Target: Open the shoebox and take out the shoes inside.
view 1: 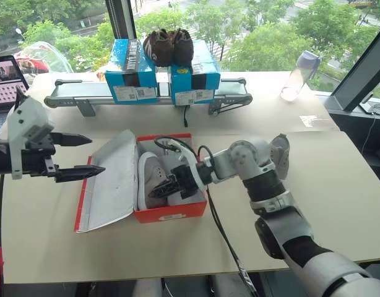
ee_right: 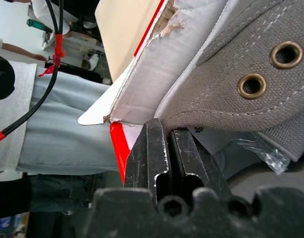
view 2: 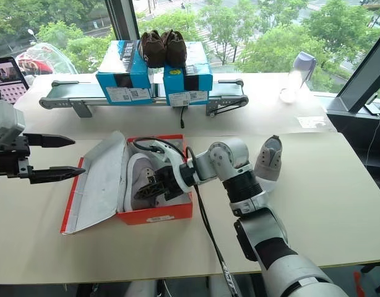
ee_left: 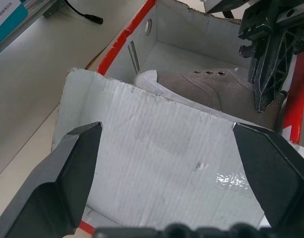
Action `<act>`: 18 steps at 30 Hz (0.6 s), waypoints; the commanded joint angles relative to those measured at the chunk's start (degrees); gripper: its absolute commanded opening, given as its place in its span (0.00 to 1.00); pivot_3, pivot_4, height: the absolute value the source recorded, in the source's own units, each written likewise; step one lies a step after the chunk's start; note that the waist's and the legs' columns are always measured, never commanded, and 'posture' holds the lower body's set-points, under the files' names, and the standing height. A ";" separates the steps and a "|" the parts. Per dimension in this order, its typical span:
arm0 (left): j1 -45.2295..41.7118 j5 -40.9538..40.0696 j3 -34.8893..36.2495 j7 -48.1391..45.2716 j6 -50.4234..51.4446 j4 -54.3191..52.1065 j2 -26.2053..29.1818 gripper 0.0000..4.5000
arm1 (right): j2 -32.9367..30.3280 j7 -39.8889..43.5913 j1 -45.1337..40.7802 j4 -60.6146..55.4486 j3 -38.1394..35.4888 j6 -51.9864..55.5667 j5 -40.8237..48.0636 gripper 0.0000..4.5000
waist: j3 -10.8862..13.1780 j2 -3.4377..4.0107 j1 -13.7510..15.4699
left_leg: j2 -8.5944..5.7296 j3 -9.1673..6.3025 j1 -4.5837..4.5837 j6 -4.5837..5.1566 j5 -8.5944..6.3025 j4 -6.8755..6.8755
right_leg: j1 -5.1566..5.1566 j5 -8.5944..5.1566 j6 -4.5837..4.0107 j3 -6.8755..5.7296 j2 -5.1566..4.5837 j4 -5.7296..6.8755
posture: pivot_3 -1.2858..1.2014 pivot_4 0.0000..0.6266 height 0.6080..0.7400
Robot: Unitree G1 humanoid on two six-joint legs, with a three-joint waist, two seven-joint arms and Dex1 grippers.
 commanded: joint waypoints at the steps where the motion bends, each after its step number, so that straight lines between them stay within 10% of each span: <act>1: -2.16 0.07 -0.88 -0.09 -1.71 0.61 0.08 1.00 | -0.74 0.54 -4.89 -5.50 -4.90 0.02 2.46 0.00 | 0.01 0.01 -0.03 | 0.00 0.00 0.00 0.00 0.00 0.00 | 0.00 0.00 0.00 0.00 0.00 0.00 | 0.52 0.24 1.00; 12: -8.49 1.10 -7.23 -0.74 -4.33 4.21 -1.09 1.00 | -7.76 1.24 -16.23 -6.22 -19.72 1.24 6.74 0.00 | 0.00 0.00 0.46 | -0.01 -0.01 -0.04 0.00 0.00 -0.01 | -0.02 0.00 0.00 -0.02 -0.01 -0.03 | 0.52 0.24 1.00; 18: -13.05 2.49 -11.76 -1.83 -6.00 6.79 -2.90 1.00 | -26.35 6.65 -16.34 -5.80 -13.56 -8.78 -0.32 0.00 | 0.01 0.01 1.16 | -0.04 0.01 -0.07 0.00 0.00 -0.01 | 0.01 0.00 0.00 -0.02 -0.03 -0.16 | 0.52 0.24 1.00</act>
